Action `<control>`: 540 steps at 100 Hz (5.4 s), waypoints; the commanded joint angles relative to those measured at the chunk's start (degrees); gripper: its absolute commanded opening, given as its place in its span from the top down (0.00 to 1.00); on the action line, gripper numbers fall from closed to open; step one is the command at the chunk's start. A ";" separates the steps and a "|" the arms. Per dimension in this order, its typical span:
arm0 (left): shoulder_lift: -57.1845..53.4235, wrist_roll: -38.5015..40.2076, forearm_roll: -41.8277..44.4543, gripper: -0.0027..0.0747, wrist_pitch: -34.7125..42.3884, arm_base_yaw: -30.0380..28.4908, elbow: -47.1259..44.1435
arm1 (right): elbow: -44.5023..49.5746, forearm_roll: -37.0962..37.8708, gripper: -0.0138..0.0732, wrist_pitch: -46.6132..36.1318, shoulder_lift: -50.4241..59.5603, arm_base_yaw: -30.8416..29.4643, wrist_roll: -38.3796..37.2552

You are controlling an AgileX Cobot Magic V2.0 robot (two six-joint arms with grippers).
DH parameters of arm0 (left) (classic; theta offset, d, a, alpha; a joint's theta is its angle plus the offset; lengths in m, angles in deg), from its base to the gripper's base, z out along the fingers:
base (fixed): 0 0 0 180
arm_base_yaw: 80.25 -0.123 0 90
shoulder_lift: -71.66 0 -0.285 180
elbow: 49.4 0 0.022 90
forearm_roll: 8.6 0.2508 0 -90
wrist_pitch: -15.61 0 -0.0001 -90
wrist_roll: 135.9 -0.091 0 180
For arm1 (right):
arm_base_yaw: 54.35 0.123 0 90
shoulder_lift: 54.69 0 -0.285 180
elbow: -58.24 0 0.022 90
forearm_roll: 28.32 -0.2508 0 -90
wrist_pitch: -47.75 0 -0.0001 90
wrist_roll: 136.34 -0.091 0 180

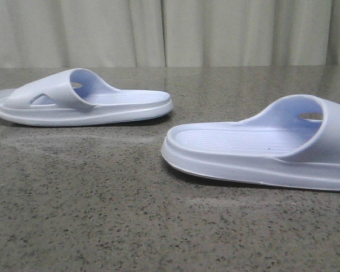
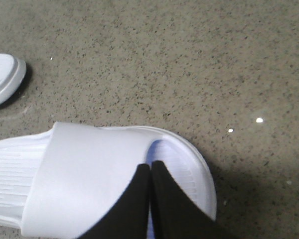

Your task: Insert blue slippers together front up

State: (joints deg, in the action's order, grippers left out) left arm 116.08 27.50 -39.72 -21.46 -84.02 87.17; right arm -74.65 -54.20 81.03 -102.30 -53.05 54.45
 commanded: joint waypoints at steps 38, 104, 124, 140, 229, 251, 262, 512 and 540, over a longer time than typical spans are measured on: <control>4.53 -10.59 -16.10 0.42 2.39 -0.04 2.35 | -3.78 4.53 0.47 5.92 -1.07 -5.30 0.03; 4.86 -10.72 -16.10 0.42 1.07 -0.04 2.35 | -3.78 -4.00 0.48 7.82 -13.05 -6.80 6.74; 4.86 -10.72 -16.10 0.42 0.76 -0.04 2.35 | -3.78 -11.37 0.57 8.95 -18.35 -6.80 14.91; 4.86 -10.72 -16.10 0.42 0.63 -0.04 2.35 | -3.78 -12.68 0.96 8.68 -19.30 -6.80 16.14; 46.45 -38.25 -51.72 0.42 -10.63 -6.71 12.86 | -5.30 -12.68 0.96 5.69 -19.30 -6.80 17.28; 51.66 -39.87 -52.06 0.44 -12.37 -6.71 16.73 | -5.30 -12.68 0.96 5.36 -19.30 -6.80 17.65; 53.16 -40.22 -51.98 0.50 -13.10 -6.71 17.02 | -5.30 -12.68 0.96 5.25 -19.30 -6.80 17.65; 52.48 -38.88 -66.29 0.95 -35.59 -4.74 17.11 | -22.43 -65.51 0.96 22.31 -49.99 -5.17 54.70; 52.48 -38.88 -66.87 0.95 -35.13 -1.31 17.11 | -30.86 -65.51 0.96 22.14 -54.88 3.36 54.70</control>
State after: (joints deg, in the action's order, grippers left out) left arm 170.31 -12.03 -103.09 -46.66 -87.41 102.70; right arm -101.50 -116.68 96.33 -158.31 -53.29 107.78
